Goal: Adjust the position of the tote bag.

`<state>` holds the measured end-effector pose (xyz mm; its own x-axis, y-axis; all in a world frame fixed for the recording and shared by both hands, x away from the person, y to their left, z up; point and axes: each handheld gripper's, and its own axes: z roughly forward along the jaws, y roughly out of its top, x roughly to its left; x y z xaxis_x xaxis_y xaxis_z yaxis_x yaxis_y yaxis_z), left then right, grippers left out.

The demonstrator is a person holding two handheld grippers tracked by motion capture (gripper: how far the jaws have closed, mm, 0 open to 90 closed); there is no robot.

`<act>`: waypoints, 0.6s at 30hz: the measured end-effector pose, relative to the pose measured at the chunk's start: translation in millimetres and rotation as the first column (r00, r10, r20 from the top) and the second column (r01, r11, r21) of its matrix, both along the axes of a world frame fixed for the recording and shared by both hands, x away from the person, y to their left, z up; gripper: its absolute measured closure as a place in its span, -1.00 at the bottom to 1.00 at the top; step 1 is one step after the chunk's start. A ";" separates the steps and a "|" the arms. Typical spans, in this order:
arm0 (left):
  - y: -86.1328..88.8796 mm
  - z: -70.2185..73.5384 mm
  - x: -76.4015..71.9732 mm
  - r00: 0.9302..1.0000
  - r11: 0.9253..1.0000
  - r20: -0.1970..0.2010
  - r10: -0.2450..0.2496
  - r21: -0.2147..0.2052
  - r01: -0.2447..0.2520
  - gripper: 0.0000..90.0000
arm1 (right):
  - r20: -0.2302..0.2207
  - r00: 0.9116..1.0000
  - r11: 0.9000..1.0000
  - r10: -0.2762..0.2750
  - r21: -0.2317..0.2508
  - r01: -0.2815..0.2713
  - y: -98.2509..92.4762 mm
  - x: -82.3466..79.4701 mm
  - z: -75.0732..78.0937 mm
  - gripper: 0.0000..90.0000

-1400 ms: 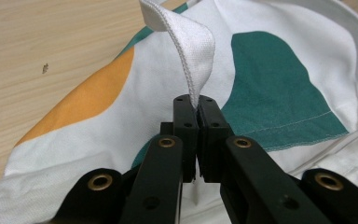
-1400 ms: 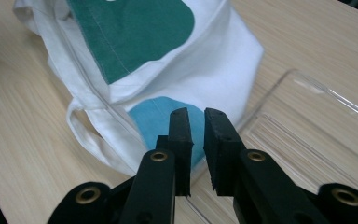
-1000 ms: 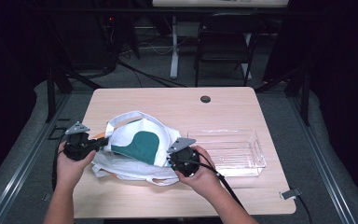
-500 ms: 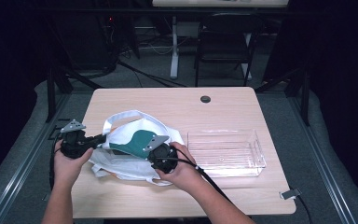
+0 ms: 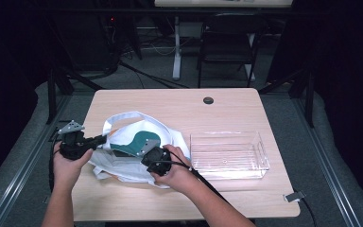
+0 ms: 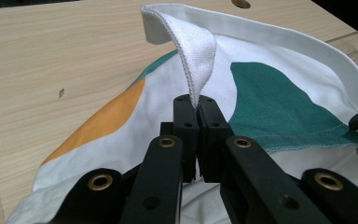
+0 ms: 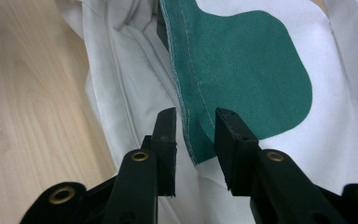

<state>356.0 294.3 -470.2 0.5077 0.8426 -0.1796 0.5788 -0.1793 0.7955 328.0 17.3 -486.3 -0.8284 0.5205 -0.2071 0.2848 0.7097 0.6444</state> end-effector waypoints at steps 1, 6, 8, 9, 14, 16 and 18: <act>0.0 0.0 0.0 1.000 1.000 0.001 0.000 0.000 0.000 0.96 | 0.003 1.000 1.000 0.003 -0.017 -0.003 0.5 0.4 -0.2 0.53; 0.5 0.4 -0.4 1.000 1.000 -0.001 -0.002 -0.001 0.002 0.95 | 0.018 1.000 0.999 0.004 -0.039 -0.003 4.0 0.6 -2.4 0.53; 0.5 0.5 -0.6 1.000 1.000 0.000 -0.003 -0.003 0.003 0.96 | 0.030 1.000 0.999 0.004 -0.034 -0.003 6.5 -0.4 -4.4 0.53; 0.4 0.5 -0.6 1.000 1.000 0.002 -0.005 0.002 0.005 0.96 | 0.033 0.999 0.999 0.007 -0.053 -0.006 7.0 -0.6 -3.8 0.54; -0.5 0.0 -0.5 1.000 1.000 -0.001 -0.004 0.000 0.004 0.96 | 0.048 0.999 0.999 0.007 -0.054 -0.005 9.0 -0.9 -5.4 0.66; -0.4 -0.1 -0.5 1.000 1.000 -0.001 -0.004 -0.001 0.004 0.96 | 0.047 0.999 0.999 0.006 -0.050 -0.003 8.5 -0.4 -4.6 0.70; -0.2 -0.3 -0.5 1.000 1.000 -0.001 -0.003 -0.001 0.003 0.96 | 0.042 0.999 0.998 0.008 -0.055 -0.006 7.5 0.3 -2.6 0.76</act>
<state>355.5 294.0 -470.5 0.5099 0.8409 -0.1811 0.5794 -0.1801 0.7949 328.3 24.9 -488.9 -0.8219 0.5014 -0.2704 0.2528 0.7463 0.6157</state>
